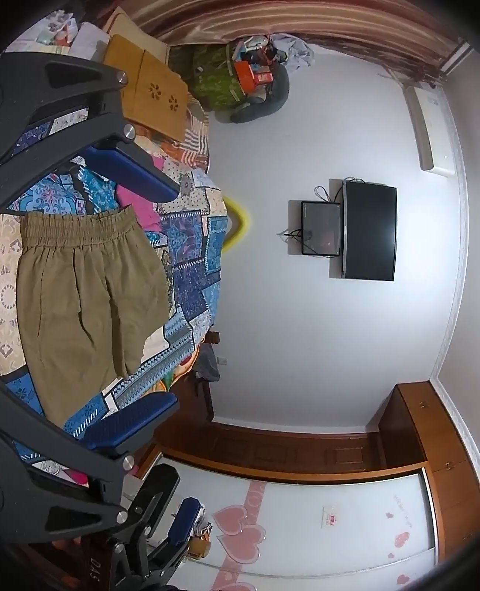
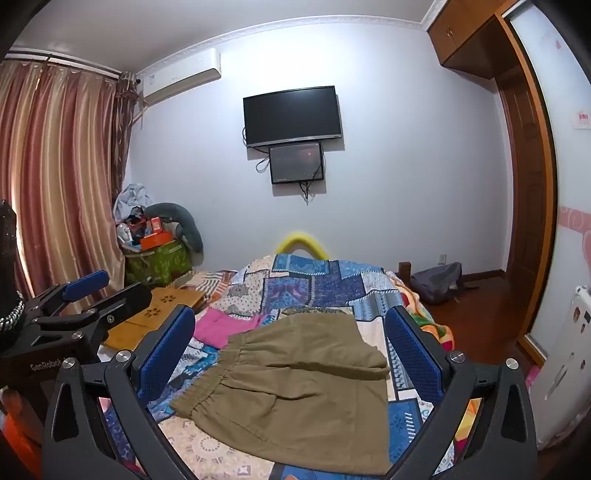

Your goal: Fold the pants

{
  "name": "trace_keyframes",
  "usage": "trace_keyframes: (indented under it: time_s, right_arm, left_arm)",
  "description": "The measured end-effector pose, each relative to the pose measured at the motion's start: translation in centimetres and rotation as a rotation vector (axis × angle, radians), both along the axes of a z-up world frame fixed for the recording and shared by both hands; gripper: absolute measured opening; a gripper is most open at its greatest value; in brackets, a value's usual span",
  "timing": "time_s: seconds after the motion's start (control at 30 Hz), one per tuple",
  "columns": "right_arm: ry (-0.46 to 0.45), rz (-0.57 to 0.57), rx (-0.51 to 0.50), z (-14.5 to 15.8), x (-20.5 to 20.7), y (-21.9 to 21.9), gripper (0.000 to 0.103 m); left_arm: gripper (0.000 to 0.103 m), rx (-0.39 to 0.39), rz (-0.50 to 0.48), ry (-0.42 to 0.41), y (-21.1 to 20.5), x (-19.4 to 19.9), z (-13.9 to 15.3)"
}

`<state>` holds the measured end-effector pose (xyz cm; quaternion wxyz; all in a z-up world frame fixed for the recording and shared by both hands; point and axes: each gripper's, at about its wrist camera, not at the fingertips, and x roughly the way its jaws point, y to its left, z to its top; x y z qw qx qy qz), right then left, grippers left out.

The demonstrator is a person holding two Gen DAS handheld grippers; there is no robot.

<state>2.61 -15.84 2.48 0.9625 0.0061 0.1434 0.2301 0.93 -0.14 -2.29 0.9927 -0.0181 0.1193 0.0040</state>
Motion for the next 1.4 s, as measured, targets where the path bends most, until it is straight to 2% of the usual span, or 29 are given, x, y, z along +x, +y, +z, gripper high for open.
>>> trace_keyframes:
  time_s: [0.1, 0.17, 0.27, 1.4]
  right_arm:
    - [0.000, -0.001, -0.002, 0.4, -0.2, 0.0, 0.102]
    - [0.001, -0.001, -0.003, -1.2, -0.1, 0.1, 0.102]
    - [0.006, -0.005, -0.003, -1.9, 0.2, 0.2, 0.102]
    - [-0.005, -0.016, -0.004, -0.3, -0.2, 0.0, 0.102]
  left_arm:
    - [0.103, 0.005, -0.003, 0.000, -0.3, 0.0, -0.5]
    - [0.103, 0.006, -0.002, 0.000, -0.3, 0.2, -0.5]
    - [0.103, 0.000, -0.002, 0.004, 0.4, 0.9, 0.2]
    - [0.103, 0.015, 0.009, -0.031, 0.5, 0.1, 1.7]
